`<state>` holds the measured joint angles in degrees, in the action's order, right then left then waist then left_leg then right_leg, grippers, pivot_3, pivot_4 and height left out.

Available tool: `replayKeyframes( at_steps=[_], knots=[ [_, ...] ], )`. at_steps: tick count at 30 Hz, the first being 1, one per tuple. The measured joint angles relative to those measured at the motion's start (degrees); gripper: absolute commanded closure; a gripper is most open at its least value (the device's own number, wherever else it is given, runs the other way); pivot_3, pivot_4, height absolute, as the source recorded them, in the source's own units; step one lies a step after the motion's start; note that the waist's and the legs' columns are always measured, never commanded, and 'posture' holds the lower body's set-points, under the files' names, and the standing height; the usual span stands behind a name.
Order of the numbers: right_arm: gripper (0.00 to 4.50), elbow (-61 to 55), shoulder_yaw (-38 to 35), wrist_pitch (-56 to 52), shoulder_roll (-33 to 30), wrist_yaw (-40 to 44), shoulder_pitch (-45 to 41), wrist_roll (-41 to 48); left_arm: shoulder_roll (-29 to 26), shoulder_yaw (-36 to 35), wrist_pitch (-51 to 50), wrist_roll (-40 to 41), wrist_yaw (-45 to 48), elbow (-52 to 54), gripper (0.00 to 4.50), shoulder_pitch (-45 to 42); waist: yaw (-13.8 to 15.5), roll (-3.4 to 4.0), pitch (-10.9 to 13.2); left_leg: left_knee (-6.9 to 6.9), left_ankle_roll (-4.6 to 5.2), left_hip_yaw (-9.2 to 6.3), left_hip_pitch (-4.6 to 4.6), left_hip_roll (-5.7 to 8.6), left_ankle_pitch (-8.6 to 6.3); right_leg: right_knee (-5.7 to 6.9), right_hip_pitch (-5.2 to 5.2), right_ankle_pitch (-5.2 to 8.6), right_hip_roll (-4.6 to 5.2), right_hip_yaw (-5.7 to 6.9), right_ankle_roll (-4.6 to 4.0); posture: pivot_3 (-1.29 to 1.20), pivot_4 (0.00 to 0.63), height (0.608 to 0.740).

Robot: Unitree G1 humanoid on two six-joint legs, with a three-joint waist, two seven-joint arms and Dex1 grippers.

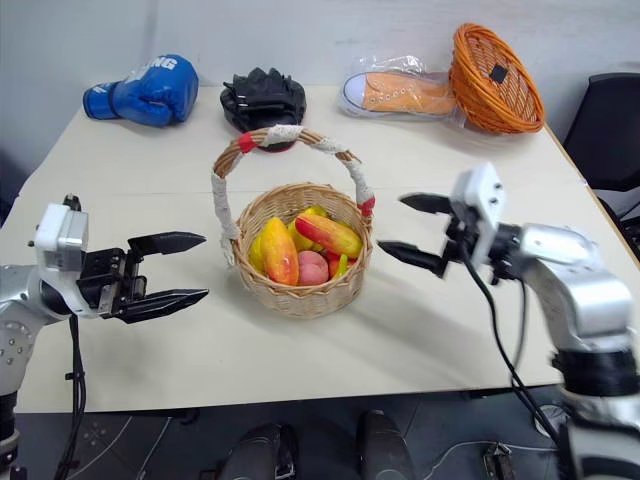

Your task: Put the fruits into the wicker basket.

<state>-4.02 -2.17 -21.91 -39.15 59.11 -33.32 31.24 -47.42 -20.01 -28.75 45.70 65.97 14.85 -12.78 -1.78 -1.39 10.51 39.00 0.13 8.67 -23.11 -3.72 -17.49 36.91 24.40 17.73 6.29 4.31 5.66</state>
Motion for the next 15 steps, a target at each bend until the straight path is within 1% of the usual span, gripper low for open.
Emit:
replayKeyframes(
  at_steps=[2,4,7,10,13,14,15],
  knots=[
    [0.43,3.9,1.9,2.1,2.6,2.1,-3.1,-0.9,0.0,0.0,-0.1,0.1,-0.1,-0.3,0.00,-0.1,0.2,0.01,0.0,-0.01,-0.01,0.00,-0.05,0.00,-0.01,0.04,0.02,0.01,0.00,0.01,-0.01,0.00,0.150,0.740],
    [0.97,6.3,3.5,1.9,3.8,5.6,-5.3,-0.6,0.0,0.1,-0.1,0.1,-0.1,-0.8,0.00,-0.2,0.4,0.01,0.0,0.00,0.01,-0.04,-0.11,-0.02,-0.02,0.10,0.01,0.01,0.04,0.06,-0.01,0.00,0.150,0.740],
    [2.06,8.6,5.5,-0.4,4.1,9.5,-8.0,-0.3,0.1,0.3,-0.1,0.1,-0.2,-1.8,0.00,-0.2,0.3,0.01,0.0,0.04,0.07,-0.04,-0.12,-0.03,-0.04,0.10,0.00,0.00,0.12,0.05,0.00,0.00,0.150,0.740],
    [3.07,8.9,5.9,-1.2,5.5,10.5,-9.3,-0.3,0.4,0.6,-0.1,0.1,-0.4,-1.8,0.00,-0.2,0.2,0.02,0.0,0.04,0.06,-0.04,-0.12,-0.03,-0.04,0.11,0.00,0.00,0.09,0.06,0.00,0.00,0.150,0.740],
    [4.17,8.5,5.9,-2.2,5.1,10.7,-9.1,-0.4,1.5,0.9,-0.1,0.1,-1.0,-1.8,0.00,-0.2,0.2,0.02,0.0,0.03,0.06,-0.04,-0.12,-0.04,-0.04,0.15,0.01,0.00,0.09,0.06,0.00,0.00,0.150,0.740],
    [4.31,7.5,5.8,-3.0,4.1,10.6,-8.5,-0.3,1.9,1.0,-0.1,0.1,-1.4,-1.7,0.00,-0.2,0.3,0.02,0.0,0.03,0.06,-0.04,-0.12,-0.04,-0.04,0.14,0.01,0.00,0.12,0.06,0.00,0.00,0.150,0.740],
    [4.30,5.9,5.4,-4.3,3.1,10.3,-7.7,0.0,2.2,1.0,-0.1,0.1,-1.7,-1.7,0.00,-0.2,0.4,0.02,0.0,0.03,0.06,-0.06,-0.12,-0.05,-0.04,0.13,0.00,0.00,0.14,0.07,0.00,0.00,0.150,0.740]
  ],
)
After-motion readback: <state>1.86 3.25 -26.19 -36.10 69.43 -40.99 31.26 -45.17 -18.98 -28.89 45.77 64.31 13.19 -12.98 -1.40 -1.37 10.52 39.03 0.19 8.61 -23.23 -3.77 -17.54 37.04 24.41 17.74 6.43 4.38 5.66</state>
